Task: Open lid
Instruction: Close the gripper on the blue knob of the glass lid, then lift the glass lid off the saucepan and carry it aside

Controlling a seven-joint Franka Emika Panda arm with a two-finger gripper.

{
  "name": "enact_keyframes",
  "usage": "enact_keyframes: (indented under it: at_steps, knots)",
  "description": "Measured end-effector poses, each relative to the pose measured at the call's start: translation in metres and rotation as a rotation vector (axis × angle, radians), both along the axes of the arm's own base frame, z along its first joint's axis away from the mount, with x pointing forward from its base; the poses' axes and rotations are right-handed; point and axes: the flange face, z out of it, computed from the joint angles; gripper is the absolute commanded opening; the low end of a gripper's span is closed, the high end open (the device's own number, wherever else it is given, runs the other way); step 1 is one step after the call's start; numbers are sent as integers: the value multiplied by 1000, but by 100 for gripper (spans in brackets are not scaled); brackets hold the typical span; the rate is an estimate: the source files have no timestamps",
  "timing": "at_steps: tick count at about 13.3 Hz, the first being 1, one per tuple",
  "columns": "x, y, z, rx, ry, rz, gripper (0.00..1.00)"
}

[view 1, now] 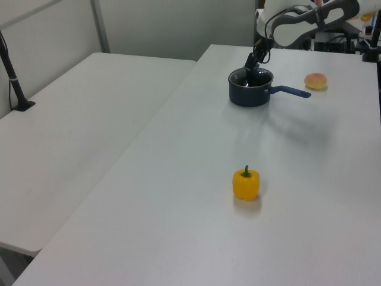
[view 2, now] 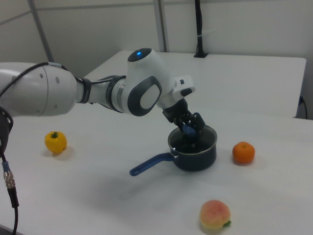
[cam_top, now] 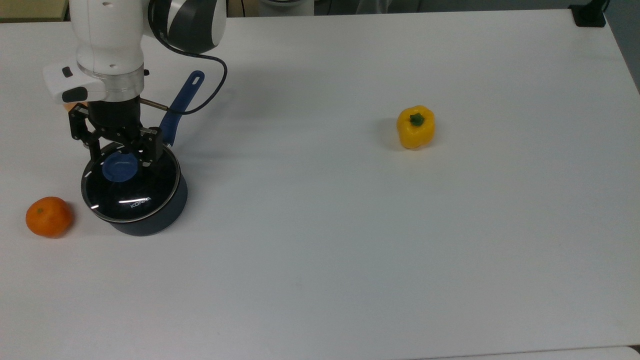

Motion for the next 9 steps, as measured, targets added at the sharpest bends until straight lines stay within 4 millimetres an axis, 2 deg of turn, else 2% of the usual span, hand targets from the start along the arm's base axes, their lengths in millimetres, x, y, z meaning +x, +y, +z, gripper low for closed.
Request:
enact_keyframes:
  at_steps: [1,2,7,9]
  knots:
    - [0,1,1,0,-2,1,19]
    - [1,0,2,-1,-4,0,12]
    - [2,3,8,1,-14,6,12]
    - [-1,6,30,2,-44,10,14]
